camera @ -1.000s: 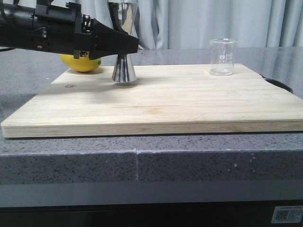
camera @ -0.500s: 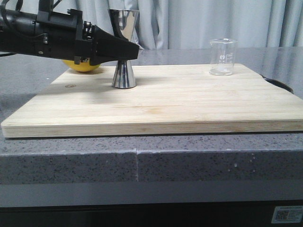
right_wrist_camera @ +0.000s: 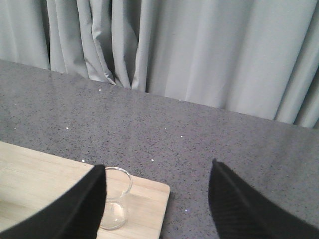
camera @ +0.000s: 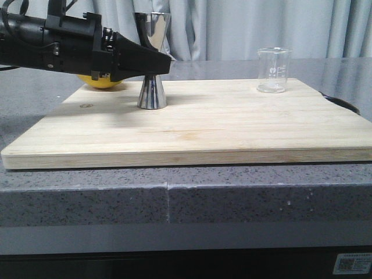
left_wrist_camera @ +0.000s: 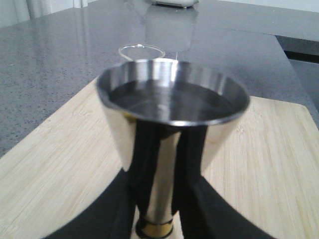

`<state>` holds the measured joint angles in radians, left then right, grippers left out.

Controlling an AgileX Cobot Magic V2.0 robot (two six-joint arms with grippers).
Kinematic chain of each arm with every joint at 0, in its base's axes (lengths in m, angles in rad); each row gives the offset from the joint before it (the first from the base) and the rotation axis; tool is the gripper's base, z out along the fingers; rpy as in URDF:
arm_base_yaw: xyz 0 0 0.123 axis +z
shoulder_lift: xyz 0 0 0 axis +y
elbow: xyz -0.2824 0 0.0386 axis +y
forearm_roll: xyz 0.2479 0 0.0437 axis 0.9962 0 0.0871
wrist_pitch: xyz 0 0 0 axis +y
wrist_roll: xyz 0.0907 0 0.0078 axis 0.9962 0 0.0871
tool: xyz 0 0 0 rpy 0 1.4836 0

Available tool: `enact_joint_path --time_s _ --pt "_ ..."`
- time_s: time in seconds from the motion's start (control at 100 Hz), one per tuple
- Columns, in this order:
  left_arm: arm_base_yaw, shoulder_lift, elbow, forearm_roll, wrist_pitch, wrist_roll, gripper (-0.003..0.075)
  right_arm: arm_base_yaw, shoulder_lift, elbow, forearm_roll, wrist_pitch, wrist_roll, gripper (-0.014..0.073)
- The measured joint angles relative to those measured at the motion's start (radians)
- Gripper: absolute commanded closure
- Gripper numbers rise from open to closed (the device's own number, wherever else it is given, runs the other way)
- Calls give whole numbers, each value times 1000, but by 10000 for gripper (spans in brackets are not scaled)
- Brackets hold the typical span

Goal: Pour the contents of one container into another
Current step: 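Lower the filled jigger onto the board with the left gripper, then open the left gripper around the jigger and release it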

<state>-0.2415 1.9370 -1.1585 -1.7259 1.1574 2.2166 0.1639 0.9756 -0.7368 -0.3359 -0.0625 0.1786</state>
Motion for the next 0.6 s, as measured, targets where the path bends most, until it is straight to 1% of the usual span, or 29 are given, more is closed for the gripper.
enact_joint_path --time_s 0.6 --pt "0 0 0 8 2 4 546 0 0 0 0 0 0 187"
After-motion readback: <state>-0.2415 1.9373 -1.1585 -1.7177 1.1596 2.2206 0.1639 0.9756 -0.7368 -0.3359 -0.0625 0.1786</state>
